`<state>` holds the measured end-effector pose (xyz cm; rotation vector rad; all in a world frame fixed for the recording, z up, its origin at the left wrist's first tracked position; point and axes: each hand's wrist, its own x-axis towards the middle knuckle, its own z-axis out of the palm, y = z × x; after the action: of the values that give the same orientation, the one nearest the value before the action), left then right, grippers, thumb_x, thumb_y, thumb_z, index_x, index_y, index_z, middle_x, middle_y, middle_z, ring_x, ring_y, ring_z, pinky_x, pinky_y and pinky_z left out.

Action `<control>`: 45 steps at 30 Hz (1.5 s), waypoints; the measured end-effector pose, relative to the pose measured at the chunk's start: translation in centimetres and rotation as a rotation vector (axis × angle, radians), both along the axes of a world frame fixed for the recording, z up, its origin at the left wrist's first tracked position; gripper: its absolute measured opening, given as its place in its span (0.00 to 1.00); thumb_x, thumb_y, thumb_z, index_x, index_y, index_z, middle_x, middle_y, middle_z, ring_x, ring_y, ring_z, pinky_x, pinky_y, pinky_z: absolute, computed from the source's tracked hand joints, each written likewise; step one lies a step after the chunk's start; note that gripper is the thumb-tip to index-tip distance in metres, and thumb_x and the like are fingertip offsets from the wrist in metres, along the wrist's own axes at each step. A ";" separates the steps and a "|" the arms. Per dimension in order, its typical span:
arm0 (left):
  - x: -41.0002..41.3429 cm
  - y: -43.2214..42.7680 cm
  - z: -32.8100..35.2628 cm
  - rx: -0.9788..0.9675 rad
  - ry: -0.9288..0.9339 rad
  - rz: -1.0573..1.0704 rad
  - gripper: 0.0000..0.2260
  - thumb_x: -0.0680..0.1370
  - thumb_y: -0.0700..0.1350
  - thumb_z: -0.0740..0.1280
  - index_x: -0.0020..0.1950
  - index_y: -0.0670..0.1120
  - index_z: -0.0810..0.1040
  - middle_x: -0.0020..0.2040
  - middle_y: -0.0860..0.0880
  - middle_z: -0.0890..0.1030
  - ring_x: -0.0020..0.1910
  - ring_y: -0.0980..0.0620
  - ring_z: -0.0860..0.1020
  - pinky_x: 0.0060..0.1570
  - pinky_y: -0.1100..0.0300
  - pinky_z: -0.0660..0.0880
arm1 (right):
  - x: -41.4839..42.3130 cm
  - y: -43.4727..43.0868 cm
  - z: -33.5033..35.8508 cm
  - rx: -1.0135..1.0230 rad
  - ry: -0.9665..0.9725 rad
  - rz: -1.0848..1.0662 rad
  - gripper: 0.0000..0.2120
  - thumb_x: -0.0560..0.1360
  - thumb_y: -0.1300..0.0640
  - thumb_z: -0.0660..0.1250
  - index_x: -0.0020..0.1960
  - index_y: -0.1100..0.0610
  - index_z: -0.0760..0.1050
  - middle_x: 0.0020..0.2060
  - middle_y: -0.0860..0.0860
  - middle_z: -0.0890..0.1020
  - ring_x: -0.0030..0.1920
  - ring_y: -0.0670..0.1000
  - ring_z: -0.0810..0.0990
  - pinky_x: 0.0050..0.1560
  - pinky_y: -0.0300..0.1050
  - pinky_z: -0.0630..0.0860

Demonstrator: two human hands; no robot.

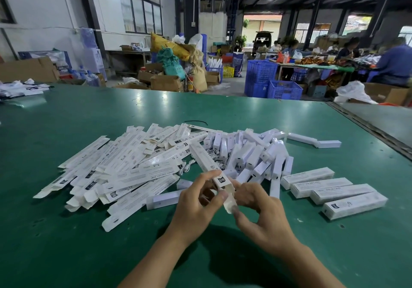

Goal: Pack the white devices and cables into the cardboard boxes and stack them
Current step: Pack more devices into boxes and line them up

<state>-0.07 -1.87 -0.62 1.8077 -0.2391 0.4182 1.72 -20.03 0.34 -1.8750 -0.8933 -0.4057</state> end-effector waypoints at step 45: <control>0.3 0.2 -0.6 -0.033 0.101 -0.152 0.14 0.79 0.55 0.63 0.62 0.68 0.78 0.47 0.54 0.83 0.45 0.58 0.79 0.48 0.62 0.76 | 0.5 0.8 -0.4 0.059 -0.257 -0.191 0.03 0.69 0.63 0.74 0.42 0.61 0.84 0.46 0.49 0.85 0.43 0.40 0.83 0.46 0.38 0.81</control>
<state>0.21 -1.65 -1.21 1.7590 -0.2956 0.2222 2.27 -19.21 -0.10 -1.8871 -0.8622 -0.7962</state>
